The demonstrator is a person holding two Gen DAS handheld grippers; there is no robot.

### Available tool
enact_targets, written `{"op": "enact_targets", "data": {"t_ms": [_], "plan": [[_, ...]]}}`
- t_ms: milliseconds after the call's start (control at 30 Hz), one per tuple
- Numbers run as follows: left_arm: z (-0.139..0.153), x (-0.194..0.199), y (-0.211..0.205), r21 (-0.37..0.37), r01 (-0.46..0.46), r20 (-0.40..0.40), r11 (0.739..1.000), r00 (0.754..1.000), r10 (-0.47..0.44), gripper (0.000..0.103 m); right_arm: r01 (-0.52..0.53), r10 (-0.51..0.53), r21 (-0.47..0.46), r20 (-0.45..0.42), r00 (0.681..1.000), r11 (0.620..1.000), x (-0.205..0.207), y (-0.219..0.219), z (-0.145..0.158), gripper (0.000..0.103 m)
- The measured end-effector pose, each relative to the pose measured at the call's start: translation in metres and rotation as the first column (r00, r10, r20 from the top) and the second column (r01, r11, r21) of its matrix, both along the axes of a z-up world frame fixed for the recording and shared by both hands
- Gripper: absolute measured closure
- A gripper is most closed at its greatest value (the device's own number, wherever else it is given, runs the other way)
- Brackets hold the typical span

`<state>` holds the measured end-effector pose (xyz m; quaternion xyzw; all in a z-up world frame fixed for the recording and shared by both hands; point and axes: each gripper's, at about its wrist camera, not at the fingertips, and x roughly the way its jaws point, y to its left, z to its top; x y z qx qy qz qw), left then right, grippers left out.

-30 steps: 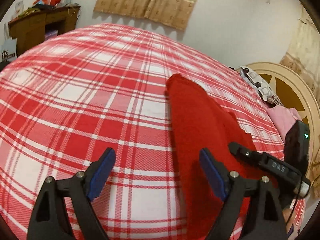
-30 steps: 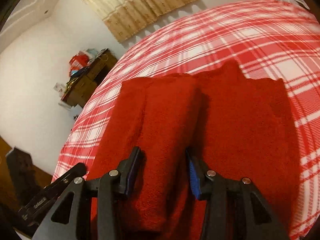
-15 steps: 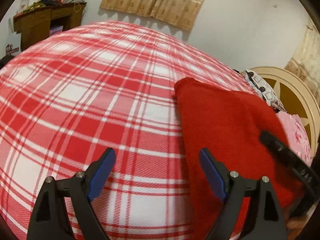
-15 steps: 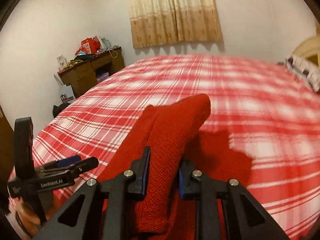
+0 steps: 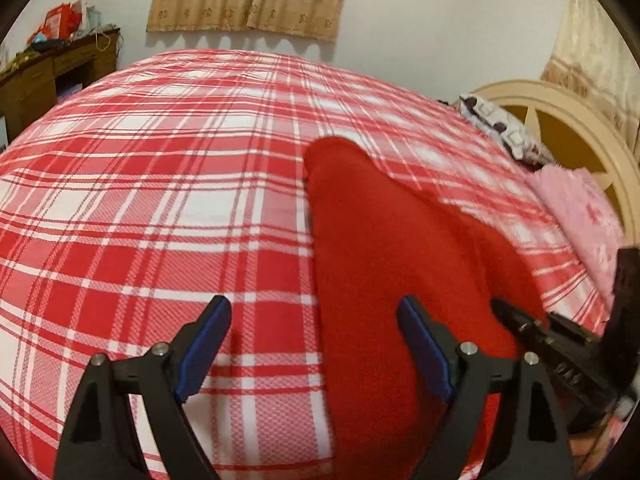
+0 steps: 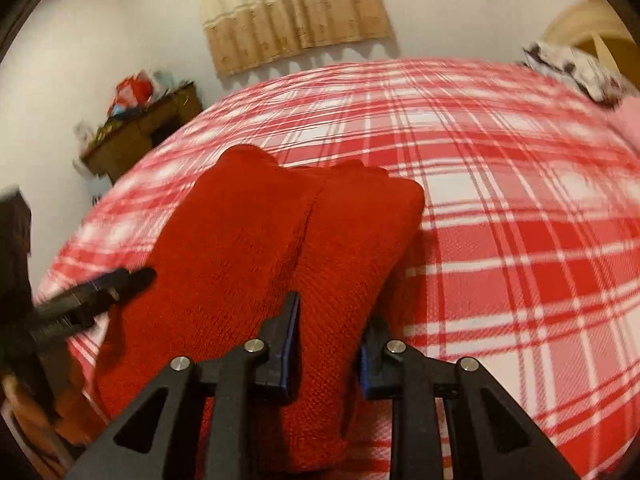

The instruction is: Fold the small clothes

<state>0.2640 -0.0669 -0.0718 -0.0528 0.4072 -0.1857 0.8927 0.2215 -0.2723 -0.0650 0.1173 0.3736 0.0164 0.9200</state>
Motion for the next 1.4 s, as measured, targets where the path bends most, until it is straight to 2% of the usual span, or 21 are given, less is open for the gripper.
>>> {"op": "enact_targets", "data": {"t_ms": [100,233,333,500,533,633,700,733,767,833,867,1000,1133,1200,1267,1400], "plan": [[-0.001,-0.001,0.0,0.026,0.0,0.002,1.0,1.0,0.0,0.013,0.01,-0.009,0.023,-0.008,1.0,1.0,-0.008,-0.004,0.002,0.066],[0.011,-0.011,0.015,0.017,0.026,0.004,1.0,1.0,-0.026,0.014,0.053,-0.056,0.075,0.037,0.998,0.996,-0.043,-0.012,0.019,0.065],[0.018,-0.029,0.026,0.018,0.02,0.021,1.0,1.0,-0.02,0.014,0.078,-0.08,0.026,0.087,0.993,0.997,-0.074,-0.007,0.035,0.066],[0.015,-0.056,0.018,-0.009,0.05,0.008,0.999,0.999,-0.05,0.014,-0.011,0.012,-0.015,0.121,0.993,1.0,-0.102,0.023,0.045,0.066],[0.013,-0.06,0.011,0.002,0.067,0.006,0.998,0.998,-0.067,0.014,-0.029,0.032,-0.023,0.112,0.993,0.999,-0.102,0.031,0.042,0.067],[-0.002,-0.069,-0.012,0.133,0.053,0.017,0.99,0.998,-0.055,0.014,-0.049,0.052,-0.053,0.055,0.997,0.997,-0.092,0.041,0.024,0.069],[-0.013,-0.067,-0.017,0.15,0.037,-0.011,0.988,0.999,-0.036,0.014,-0.025,0.023,-0.072,-0.022,0.999,0.997,-0.082,0.039,0.006,0.069],[-0.018,-0.066,-0.016,0.145,0.028,-0.022,0.989,0.999,-0.025,0.01,0.006,-0.012,-0.097,-0.067,0.998,0.995,-0.075,0.035,-0.004,0.069],[-0.021,-0.066,-0.013,0.127,0.011,-0.023,0.992,1.0,-0.008,0.007,0.021,-0.028,-0.083,-0.087,0.996,0.996,-0.073,0.029,-0.012,0.069],[-0.021,-0.065,-0.007,0.115,0.014,-0.043,0.993,0.999,-0.009,0.004,0.042,-0.038,0.051,-0.077,0.996,0.998,-0.076,0.009,-0.015,0.069],[-0.02,-0.064,-0.006,0.113,0.025,-0.05,0.993,0.999,-0.019,0.004,0.046,-0.039,0.082,-0.08,0.996,0.996,-0.078,0.004,-0.015,0.069],[-0.011,-0.069,0.002,0.114,0.07,-0.052,0.991,0.997,-0.065,0.006,0.019,-0.016,0.048,-0.066,0.998,0.999,-0.088,0.005,-0.004,0.069],[0.013,-0.064,0.017,0.041,0.112,-0.032,0.993,0.993,-0.111,0.006,0.032,-0.035,0.101,0.033,0.999,0.994,-0.096,-0.013,0.024,0.067],[0.029,-0.053,0.022,0.011,0.103,0.005,0.995,0.995,-0.103,0.006,0.059,-0.069,0.139,0.072,0.995,0.989,-0.086,-0.026,0.037,0.067],[0.043,-0.037,0.018,0.007,0.093,0.038,0.996,0.995,-0.093,0.006,0.064,-0.076,0.149,0.075,0.994,0.987,-0.066,-0.036,0.045,0.067],[0.051,-0.011,0.002,0.025,0.094,0.077,0.995,0.992,-0.095,0.006,0.055,-0.061,0.17,0.03,0.998,0.984,-0.015,-0.044,0.045,0.067]]}}
